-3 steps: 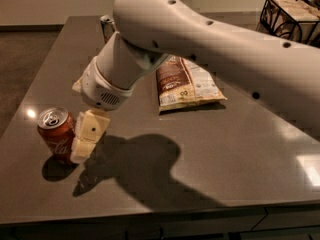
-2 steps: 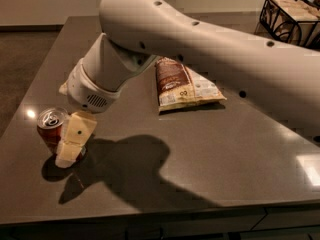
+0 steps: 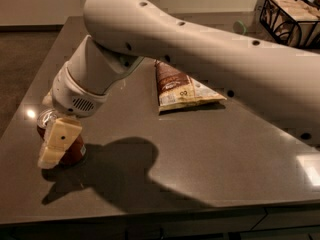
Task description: Move coke can near brown chip bag
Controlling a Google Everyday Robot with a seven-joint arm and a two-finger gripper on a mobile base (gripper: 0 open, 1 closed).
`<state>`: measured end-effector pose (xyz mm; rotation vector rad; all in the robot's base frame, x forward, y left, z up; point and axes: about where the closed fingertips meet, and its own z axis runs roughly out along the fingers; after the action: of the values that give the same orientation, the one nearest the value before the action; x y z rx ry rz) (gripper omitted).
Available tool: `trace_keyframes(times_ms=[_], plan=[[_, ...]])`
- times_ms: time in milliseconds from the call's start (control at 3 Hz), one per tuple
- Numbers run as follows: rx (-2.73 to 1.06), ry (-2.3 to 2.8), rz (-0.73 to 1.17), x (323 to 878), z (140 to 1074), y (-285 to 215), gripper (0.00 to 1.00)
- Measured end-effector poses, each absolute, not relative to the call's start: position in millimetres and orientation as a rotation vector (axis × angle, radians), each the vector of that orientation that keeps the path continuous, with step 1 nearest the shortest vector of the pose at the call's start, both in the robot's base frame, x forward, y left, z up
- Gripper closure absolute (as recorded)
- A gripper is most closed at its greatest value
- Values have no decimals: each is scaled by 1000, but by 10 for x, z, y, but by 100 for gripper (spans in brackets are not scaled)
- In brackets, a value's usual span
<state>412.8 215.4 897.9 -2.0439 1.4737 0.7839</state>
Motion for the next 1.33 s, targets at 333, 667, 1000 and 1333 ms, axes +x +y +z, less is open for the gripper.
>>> trace_keyframes(times_ms=[333, 667, 1000, 1333], plan=[[-2051, 1463, 791, 4189, 8965, 2107, 41], [-2044, 1450, 777, 4281, 9042, 2028, 64], [-1998, 1470, 731, 4558, 9217, 1781, 88], [-1947, 1519, 665, 4919, 9349, 1406, 100]])
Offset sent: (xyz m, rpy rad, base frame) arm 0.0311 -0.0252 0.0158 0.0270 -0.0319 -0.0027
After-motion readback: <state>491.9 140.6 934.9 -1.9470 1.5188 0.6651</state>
